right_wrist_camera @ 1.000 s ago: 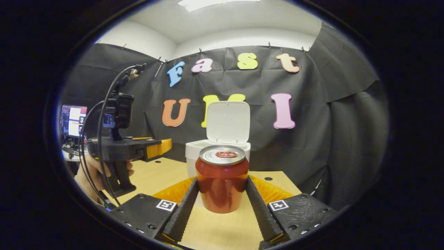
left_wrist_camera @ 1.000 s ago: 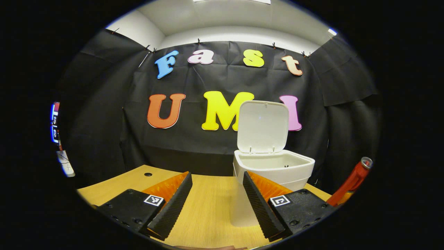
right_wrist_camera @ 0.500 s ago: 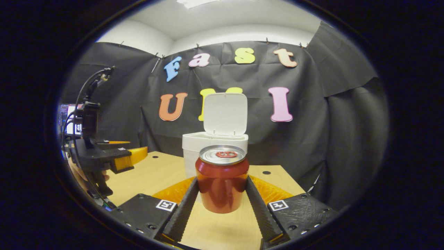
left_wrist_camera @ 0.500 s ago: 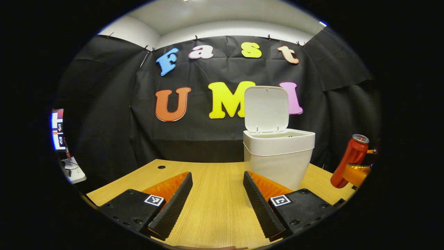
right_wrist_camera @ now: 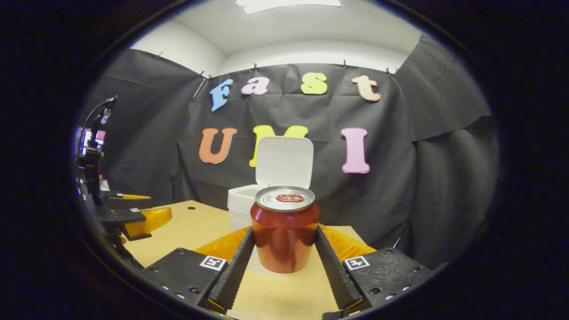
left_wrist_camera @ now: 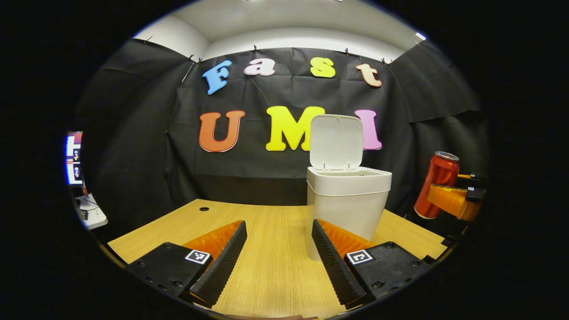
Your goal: Press the lid of the desktop garbage bin to open it, pick up the crumpled paper on the desktop and throw it into the bin, then pick up the pop can on the desktop and drop it into the bin, and finally close the garbage bin lid.
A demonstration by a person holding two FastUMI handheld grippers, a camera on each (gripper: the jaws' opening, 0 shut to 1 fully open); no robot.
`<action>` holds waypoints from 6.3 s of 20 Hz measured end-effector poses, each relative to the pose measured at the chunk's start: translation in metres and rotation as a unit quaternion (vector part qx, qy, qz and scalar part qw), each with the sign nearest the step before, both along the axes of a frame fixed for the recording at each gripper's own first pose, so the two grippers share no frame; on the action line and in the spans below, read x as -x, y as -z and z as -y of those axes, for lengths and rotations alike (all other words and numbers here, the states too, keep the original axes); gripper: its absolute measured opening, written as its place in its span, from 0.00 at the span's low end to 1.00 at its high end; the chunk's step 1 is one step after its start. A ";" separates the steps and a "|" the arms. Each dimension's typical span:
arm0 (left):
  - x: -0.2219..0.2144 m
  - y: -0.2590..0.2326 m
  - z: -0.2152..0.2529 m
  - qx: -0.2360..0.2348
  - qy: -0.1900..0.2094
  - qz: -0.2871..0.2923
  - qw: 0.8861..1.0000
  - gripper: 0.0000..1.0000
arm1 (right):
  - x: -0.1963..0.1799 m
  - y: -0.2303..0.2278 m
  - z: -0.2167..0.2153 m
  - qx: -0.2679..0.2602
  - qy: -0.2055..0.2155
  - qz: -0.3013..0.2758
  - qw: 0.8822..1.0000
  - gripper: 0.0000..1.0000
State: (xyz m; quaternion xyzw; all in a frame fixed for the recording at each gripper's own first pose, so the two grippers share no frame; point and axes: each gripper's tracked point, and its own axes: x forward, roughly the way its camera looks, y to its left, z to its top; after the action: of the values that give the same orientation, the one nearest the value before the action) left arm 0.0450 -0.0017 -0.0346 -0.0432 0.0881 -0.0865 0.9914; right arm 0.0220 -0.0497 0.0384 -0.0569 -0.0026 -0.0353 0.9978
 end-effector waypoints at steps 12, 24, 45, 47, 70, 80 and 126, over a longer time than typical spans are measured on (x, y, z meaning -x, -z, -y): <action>0.018 -0.029 -0.033 0.016 0.001 0.042 0.999 0.95 | -0.062 -0.097 -0.011 -0.005 0.024 -0.005 1.000 0.81; 0.028 -0.041 -0.044 0.030 0.013 0.062 0.998 0.95 | -0.167 -0.145 -0.030 0.010 0.065 -0.028 0.997 0.81; 0.010 -0.010 -0.049 0.040 0.020 0.016 0.999 0.95 | -0.245 -0.094 -0.010 -0.085 0.100 -0.130 0.983 0.83; 0.009 -0.013 -0.049 0.037 0.020 0.020 0.999 0.95 | -0.242 -0.102 -0.017 -0.073 0.095 -0.120 0.985 0.89; -0.005 0.010 -0.050 0.001 -0.007 0.002 1.000 0.95 | -0.312 -0.234 0.013 -0.118 0.086 0.030 0.989 0.95; -0.011 0.016 -0.064 0.006 -0.018 -0.006 1.000 0.95 | -0.344 -0.194 0.015 -0.058 0.085 -0.041 0.994 0.96; -0.025 0.022 -0.039 -0.061 -0.033 0.001 0.998 0.96 | -0.177 -0.013 -0.008 -0.066 0.074 -0.121 0.988 0.98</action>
State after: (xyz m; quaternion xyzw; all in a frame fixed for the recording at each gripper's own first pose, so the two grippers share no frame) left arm 0.0703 0.0375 -0.0569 0.0142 0.0906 -0.0480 0.9946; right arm 0.1990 -0.0413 0.0510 0.0057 0.1246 -0.1024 0.9869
